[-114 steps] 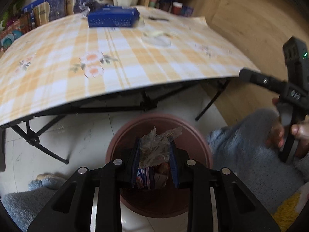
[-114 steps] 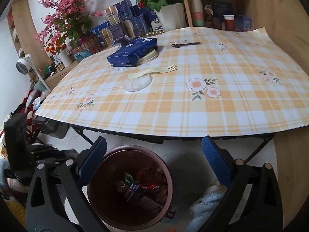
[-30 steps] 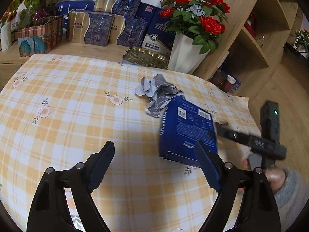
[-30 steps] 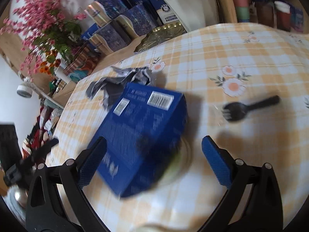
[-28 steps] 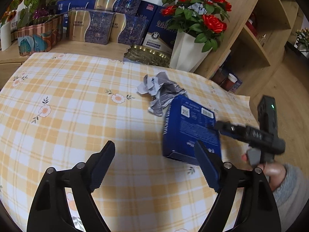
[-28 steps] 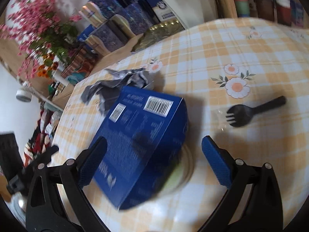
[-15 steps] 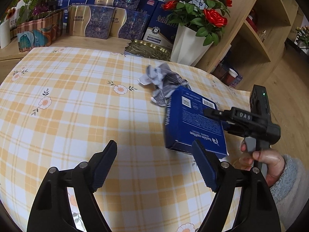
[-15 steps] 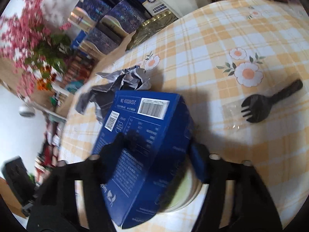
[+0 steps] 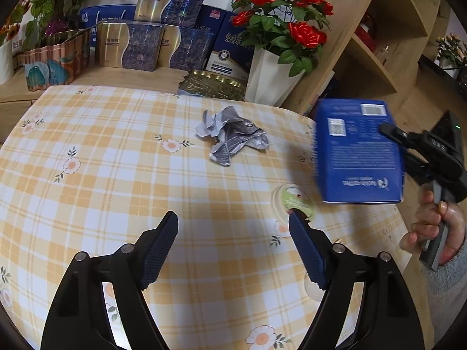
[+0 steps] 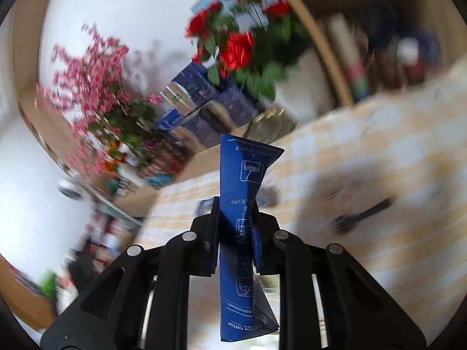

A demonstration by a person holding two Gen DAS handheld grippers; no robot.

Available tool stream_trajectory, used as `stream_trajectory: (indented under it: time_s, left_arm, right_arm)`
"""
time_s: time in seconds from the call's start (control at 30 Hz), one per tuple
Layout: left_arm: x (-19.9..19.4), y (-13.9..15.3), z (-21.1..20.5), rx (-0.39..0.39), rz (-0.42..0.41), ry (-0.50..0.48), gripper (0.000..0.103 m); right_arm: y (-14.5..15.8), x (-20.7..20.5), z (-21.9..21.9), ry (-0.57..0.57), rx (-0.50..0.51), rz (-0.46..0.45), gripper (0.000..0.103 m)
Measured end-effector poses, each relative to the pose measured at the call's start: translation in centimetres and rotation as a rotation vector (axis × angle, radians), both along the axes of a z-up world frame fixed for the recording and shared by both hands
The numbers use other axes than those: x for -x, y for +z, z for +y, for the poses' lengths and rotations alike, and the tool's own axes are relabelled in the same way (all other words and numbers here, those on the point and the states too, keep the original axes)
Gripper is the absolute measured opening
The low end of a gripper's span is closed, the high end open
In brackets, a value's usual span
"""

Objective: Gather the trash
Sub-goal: 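Grasp the crumpled grey foil wrapper with the left tool while the right tool holds the box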

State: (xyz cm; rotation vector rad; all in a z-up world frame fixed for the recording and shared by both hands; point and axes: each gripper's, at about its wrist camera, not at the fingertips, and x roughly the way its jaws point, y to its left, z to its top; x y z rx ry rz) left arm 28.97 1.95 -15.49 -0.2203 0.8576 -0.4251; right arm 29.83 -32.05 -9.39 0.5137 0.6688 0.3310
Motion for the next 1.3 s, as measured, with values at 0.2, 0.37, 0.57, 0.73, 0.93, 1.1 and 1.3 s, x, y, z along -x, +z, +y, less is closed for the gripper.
stream_trajectory:
  time_s: [0.2, 0.37, 0.57, 0.73, 0.93, 1.1, 1.3]
  left_arm:
    - [-3.0, -0.4, -1.9, 0.013, 0.027, -0.003, 0.076]
    - [-8.8, -1.1, -3.7, 0.055, 0.062, 0.058, 0.077]
    - [-15.6, -3.2, -3.1, 0.240, 0.173, 0.241, 0.077]
    - [-18.4, -5.6, -2.8, 0.359, 0.267, 0.373, 0.077]
    - [-18.2, -6.8, -3.5, 0.363, 0.309, 0.374, 0.028]
    - [-15.3, -4.1, -2.8, 0.289, 0.205, 0.305, 0.022]
    - [-9.7, 0.8, -2.1, 0.150, 0.113, 0.198, 0.022]
  right_arm:
    - [0.2, 2.2, -4.0, -0.078, 0.160, 0.024, 0.021]
    - [-0.8, 3.3, -6.9, -0.116, 0.159, 0.023, 0.021]
    - [-1.7, 4.0, -8.5, -0.127, 0.186, 0.016, 0.021]
    - [-2.2, 3.9, -9.1, -0.136, 0.189, 0.022, 0.021]
    - [-2.7, 4.2, -9.3, -0.145, 0.175, 0.033, 0.021]
    - [-2.4, 5.3, -8.5, -0.133, 0.161, 0.024, 0.021]
    - [-1.6, 7.2, -6.7, -0.118, 0.152, 0.016, 0.021]
